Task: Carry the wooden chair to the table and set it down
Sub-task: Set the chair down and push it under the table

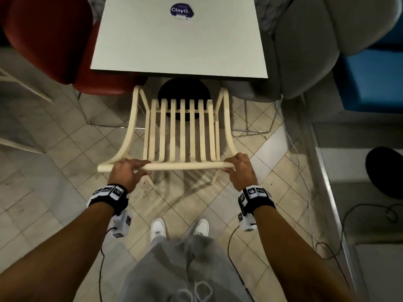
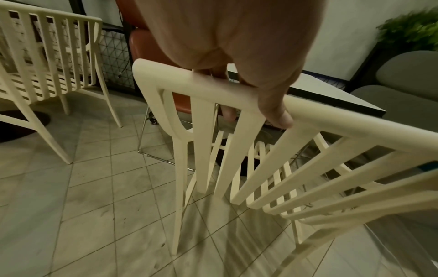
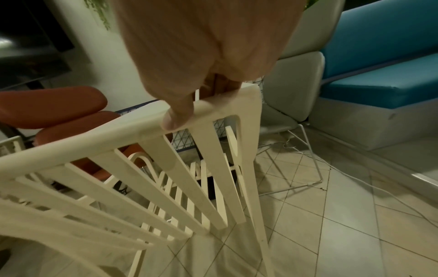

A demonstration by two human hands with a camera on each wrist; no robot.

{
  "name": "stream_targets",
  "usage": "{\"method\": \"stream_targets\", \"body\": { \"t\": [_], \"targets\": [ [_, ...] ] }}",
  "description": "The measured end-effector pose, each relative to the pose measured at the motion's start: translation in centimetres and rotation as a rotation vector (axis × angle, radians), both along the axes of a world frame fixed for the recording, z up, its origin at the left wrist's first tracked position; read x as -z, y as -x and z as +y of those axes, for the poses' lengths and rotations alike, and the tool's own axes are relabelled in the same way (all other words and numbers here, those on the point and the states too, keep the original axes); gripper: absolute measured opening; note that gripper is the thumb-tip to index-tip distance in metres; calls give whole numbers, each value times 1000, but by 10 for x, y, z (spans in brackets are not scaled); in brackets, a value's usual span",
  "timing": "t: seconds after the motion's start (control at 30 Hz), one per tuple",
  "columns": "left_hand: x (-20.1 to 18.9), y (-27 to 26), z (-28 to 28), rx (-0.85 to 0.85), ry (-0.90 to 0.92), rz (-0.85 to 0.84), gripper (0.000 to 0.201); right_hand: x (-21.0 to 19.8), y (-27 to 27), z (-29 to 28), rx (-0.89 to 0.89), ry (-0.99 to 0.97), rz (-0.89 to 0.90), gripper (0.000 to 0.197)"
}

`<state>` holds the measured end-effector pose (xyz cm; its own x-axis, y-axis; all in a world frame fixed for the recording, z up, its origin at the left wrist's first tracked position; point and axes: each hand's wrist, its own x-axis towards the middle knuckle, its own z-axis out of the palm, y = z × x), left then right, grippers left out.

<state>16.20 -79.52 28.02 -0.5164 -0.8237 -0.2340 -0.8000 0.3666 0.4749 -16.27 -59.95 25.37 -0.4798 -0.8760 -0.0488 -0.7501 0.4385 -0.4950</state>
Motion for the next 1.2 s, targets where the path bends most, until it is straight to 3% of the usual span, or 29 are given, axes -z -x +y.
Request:
{"method": "stream_targets", "body": {
  "t": [0.23, 0.5, 0.67, 0.93, 1.07, 1.2],
  "targets": [
    [-2, 36, -37, -128, -119, -12, 41, -15, 27, -43, 76, -153, -57, 26],
    [0, -5, -49, -203, -78, -62, 39, -7, 9, -40, 121, -108, -82, 26],
    [-5, 2, -41, -288, -113, -1, 35, -7, 9, -33, 90, -112, -74, 24],
    [-8, 8, -25, -244, -101, 11, 36, -10, 24, -24, 65, -128, -47, 26],
    [-7, -1, -19, -193, -80, -22, 43, -12, 1, -7, 83, -130, -19, 45],
    [-5, -24, 7, -64, 63, -89, 68, -18, -32, 23, 115, -74, 40, 76]
  ]
}}
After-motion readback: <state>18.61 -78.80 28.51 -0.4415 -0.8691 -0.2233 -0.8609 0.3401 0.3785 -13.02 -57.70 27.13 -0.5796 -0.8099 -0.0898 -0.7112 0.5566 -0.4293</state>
